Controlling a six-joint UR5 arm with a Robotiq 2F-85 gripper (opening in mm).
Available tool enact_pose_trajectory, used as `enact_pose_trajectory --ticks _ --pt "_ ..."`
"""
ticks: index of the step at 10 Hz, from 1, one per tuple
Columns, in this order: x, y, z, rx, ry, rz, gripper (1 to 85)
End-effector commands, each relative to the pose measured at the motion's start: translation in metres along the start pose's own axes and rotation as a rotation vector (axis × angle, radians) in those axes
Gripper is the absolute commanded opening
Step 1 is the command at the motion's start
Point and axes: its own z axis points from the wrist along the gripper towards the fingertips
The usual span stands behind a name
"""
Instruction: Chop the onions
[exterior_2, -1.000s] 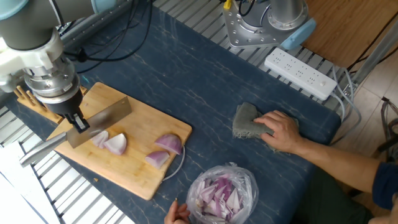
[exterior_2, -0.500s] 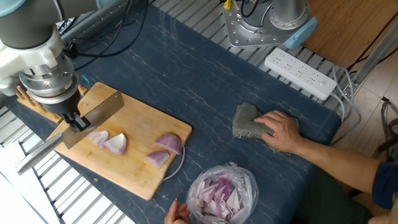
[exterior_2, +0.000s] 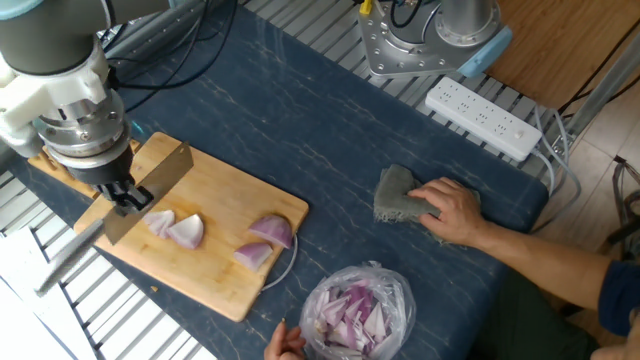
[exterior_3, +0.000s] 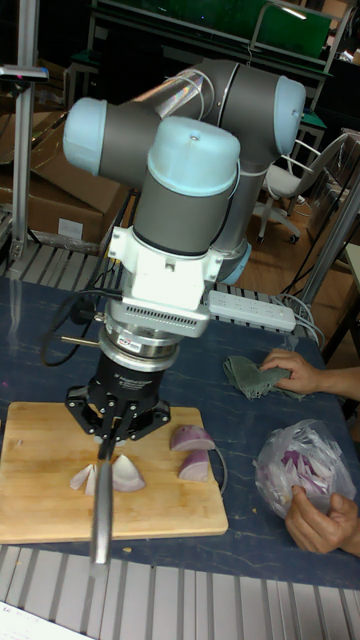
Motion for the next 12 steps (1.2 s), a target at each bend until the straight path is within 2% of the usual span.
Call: enact_pose_trajectory --ticks 1,3,4,6,12 --pt "0.005 0.014 -0.005 -0.045 0.016 -0.024 1.7" --pt "0.004 0.013 0.0 -0.059 0.004 -0.022 1.7" --pt "0.006 0.015 0.003 -0.086 0.0 -0.023 1.7" --pt "0.007 0.014 0.013 -0.098 -0.016 -0.002 1.7" --pt "0.018 0.021 0.029 -0.068 -0.01 0.042 1.7"
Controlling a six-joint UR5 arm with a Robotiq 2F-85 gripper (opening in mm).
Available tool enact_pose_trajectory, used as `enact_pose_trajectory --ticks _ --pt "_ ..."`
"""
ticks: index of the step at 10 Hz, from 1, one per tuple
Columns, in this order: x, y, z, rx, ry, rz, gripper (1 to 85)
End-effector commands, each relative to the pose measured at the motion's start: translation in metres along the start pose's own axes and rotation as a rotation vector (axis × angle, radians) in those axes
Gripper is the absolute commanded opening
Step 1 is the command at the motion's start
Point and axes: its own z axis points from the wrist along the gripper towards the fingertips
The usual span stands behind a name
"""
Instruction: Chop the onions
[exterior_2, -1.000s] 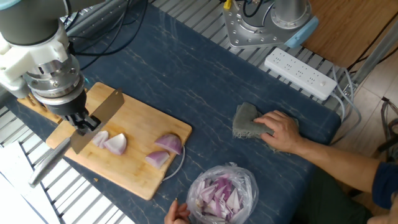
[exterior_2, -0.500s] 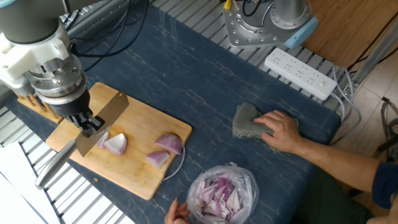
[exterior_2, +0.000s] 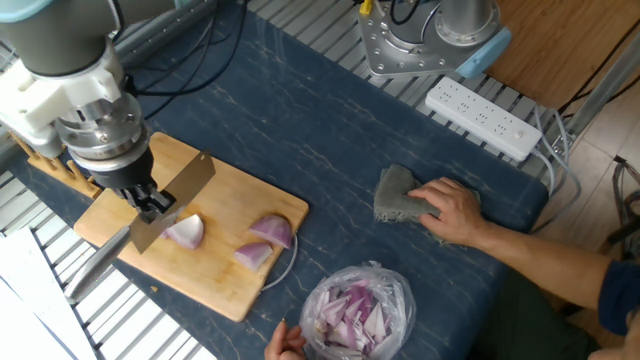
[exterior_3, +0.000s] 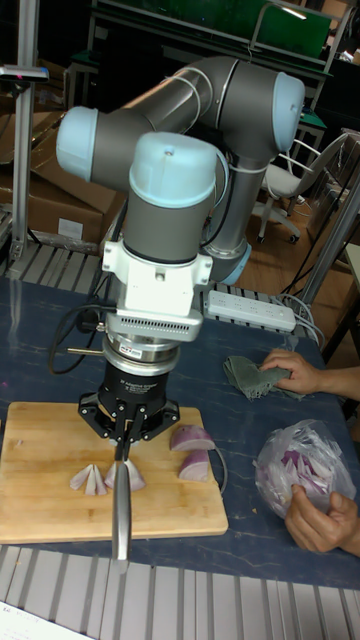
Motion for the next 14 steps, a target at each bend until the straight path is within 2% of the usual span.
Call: enact_pose_trajectory --ticks 1,5,14 --pt "0.003 0.006 0.008 0.0 -0.011 0.016 1.7" --pt "0.005 0.004 0.018 0.012 -0.028 0.016 1.7" --pt "0.004 0.005 0.019 0.006 -0.033 0.012 1.7"
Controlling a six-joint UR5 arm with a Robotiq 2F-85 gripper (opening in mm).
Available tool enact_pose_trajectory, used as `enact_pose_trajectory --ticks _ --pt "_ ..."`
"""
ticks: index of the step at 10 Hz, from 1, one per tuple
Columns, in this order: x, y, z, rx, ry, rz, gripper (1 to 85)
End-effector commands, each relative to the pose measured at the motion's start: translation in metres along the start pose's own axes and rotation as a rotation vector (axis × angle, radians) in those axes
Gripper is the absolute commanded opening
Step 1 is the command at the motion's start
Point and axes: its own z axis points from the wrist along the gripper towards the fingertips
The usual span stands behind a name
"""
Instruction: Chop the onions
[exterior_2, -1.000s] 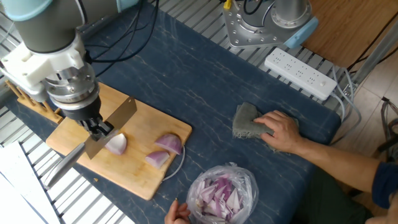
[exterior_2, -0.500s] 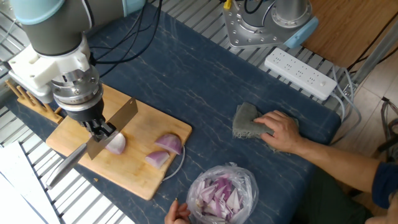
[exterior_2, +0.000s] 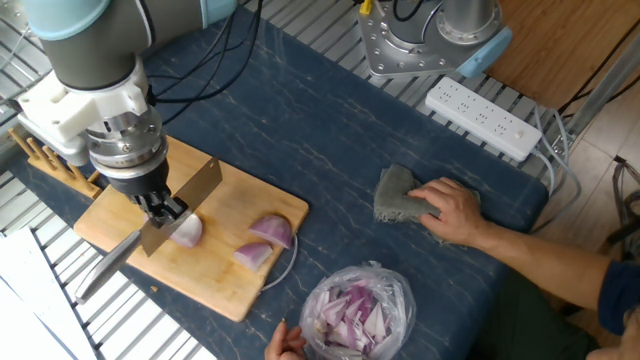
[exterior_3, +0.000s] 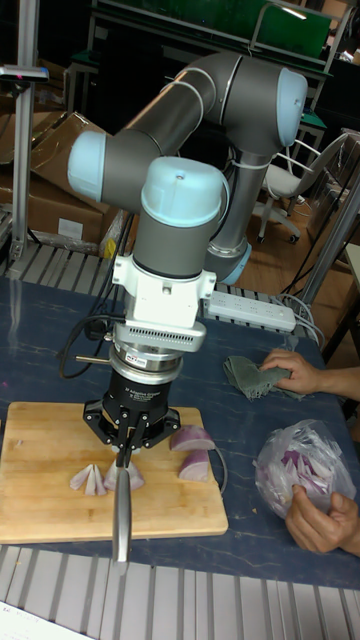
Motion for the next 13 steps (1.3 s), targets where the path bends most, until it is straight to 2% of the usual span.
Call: enact_pose_trajectory --ticks 1,4,6,8,11,13 --pt "-0.003 0.003 0.001 -0.016 -0.008 0.006 1.7" --pt "-0.005 -0.002 0.01 -0.015 -0.022 -0.009 1.7" --pt "-0.003 -0.004 0.014 -0.028 -0.029 -0.018 1.7" --pt "-0.005 -0.003 0.017 -0.016 -0.034 -0.018 1.7" --pt "-0.015 -0.001 0.034 0.0 -0.066 -0.013 1.7" --pt "-0.015 -0.004 0.028 0.0 -0.06 -0.022 1.7"
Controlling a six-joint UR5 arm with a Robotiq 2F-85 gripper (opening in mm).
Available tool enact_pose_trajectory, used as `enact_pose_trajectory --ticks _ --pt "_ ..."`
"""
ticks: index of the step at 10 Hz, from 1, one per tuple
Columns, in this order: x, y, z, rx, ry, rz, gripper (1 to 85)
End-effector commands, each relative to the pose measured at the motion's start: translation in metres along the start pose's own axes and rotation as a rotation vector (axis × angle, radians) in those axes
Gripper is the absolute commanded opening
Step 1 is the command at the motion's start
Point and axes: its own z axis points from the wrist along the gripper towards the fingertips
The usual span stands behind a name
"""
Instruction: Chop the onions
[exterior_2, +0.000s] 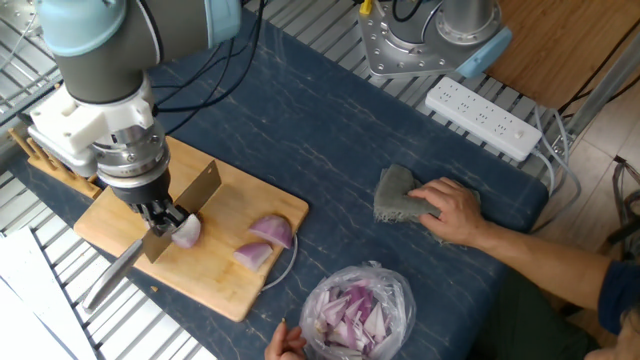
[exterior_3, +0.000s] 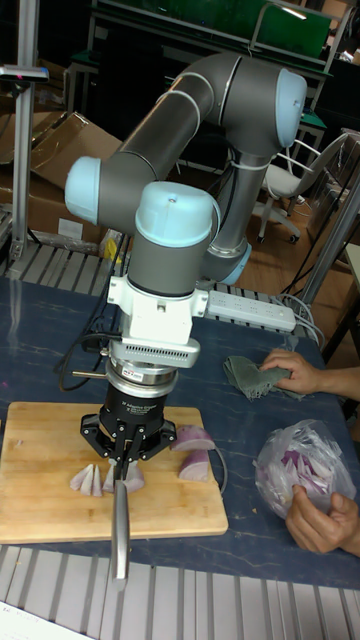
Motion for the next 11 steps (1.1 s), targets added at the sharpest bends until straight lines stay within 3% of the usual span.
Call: enact_pose_trajectory --ticks 1,2,5,8,11 --pt "-0.003 -0.001 -0.002 -0.002 -0.009 -0.001 1.7" --pt "-0.003 -0.001 -0.007 -0.008 -0.008 -0.003 1.7" --pt "0.0 0.002 -0.043 -0.032 0.038 0.002 1.7" --pt "-0.007 0.005 -0.047 -0.03 0.034 0.006 1.7" --pt "-0.006 0.021 -0.054 -0.046 0.046 0.025 1.7"
